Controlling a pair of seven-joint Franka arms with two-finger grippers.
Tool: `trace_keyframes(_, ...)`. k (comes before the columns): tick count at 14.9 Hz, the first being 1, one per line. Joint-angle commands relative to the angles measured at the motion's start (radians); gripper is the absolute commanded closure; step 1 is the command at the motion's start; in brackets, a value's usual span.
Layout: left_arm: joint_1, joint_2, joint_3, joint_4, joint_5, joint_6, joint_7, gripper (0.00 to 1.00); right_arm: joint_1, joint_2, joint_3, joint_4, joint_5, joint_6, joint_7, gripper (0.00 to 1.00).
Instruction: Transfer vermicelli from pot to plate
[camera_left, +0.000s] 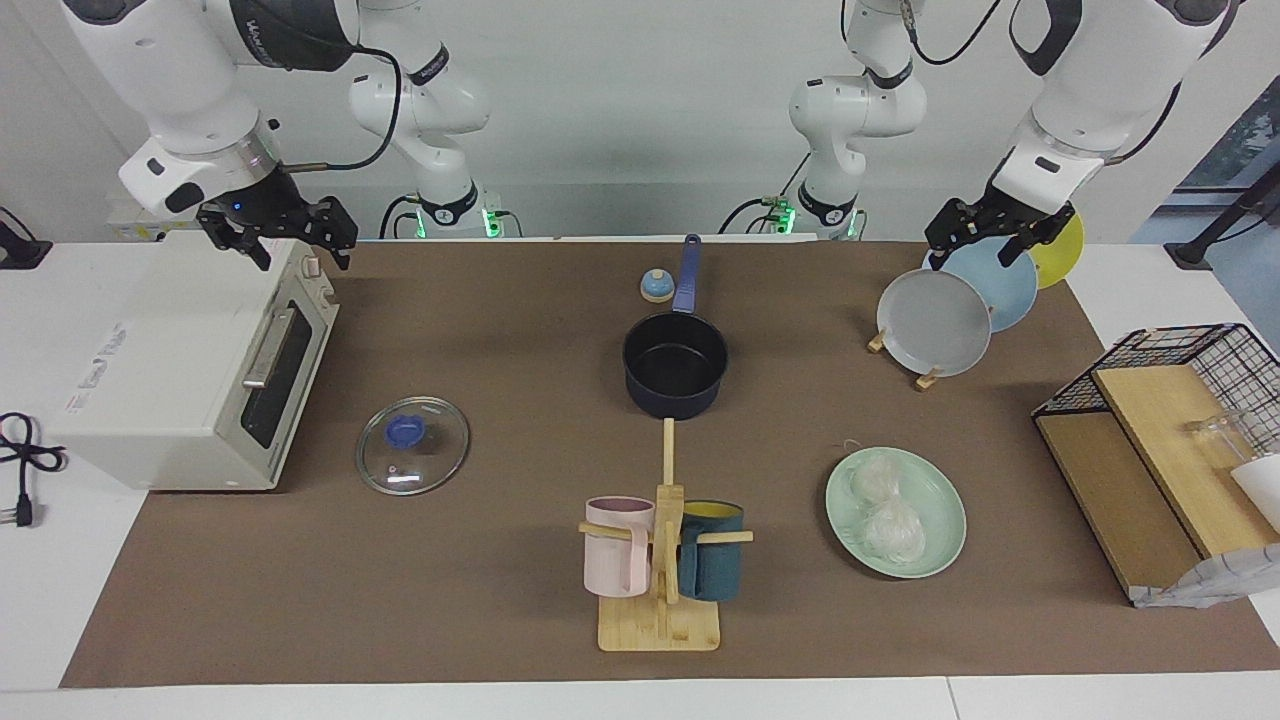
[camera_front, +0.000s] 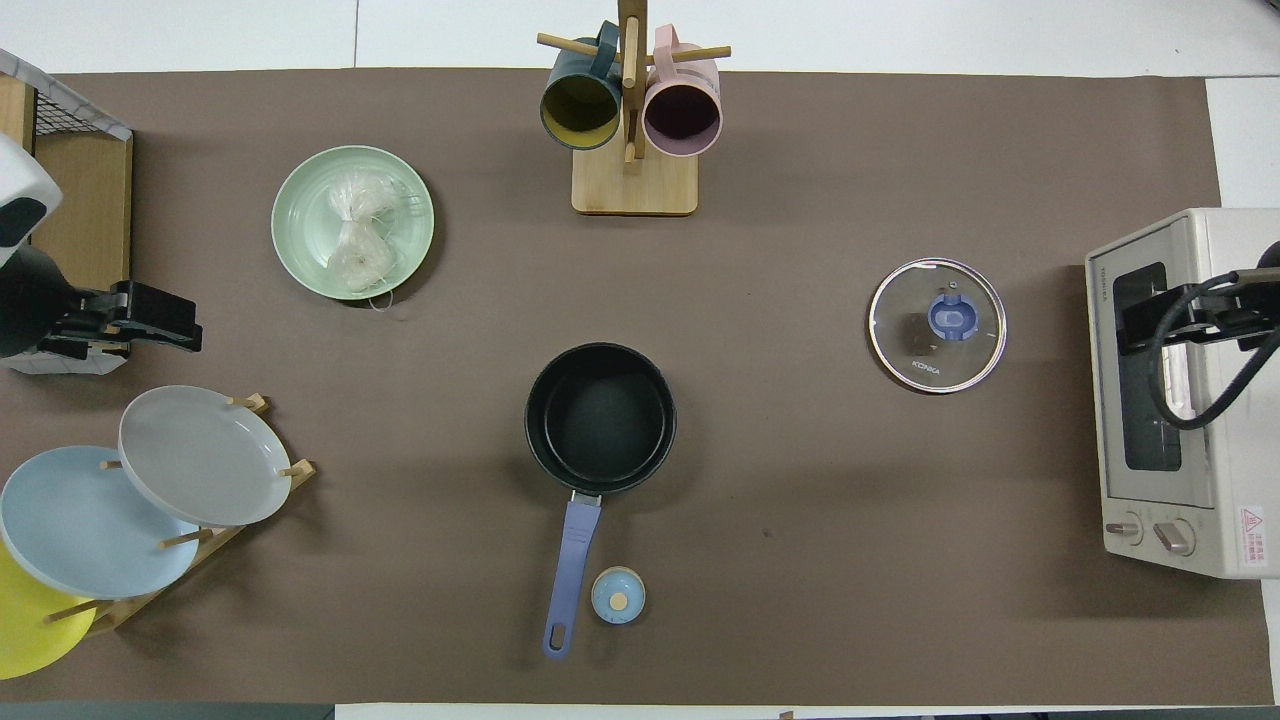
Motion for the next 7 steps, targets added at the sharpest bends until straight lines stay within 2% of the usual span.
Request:
trace_keyframes(1, -0.020, 0.001, 0.013, 0.025, 0.015, -0.037, -0.007, 0.00, -0.009, -0.003, 0.003, 0.000, 0.024, -0.014, 0.016, 0.00)
trace_keyframes(7, -0.016, 0.001, 0.008, 0.025, 0.015, -0.037, -0.004, 0.00, -0.011, -0.005, -0.001, -0.005, 0.024, -0.016, 0.015, 0.00)
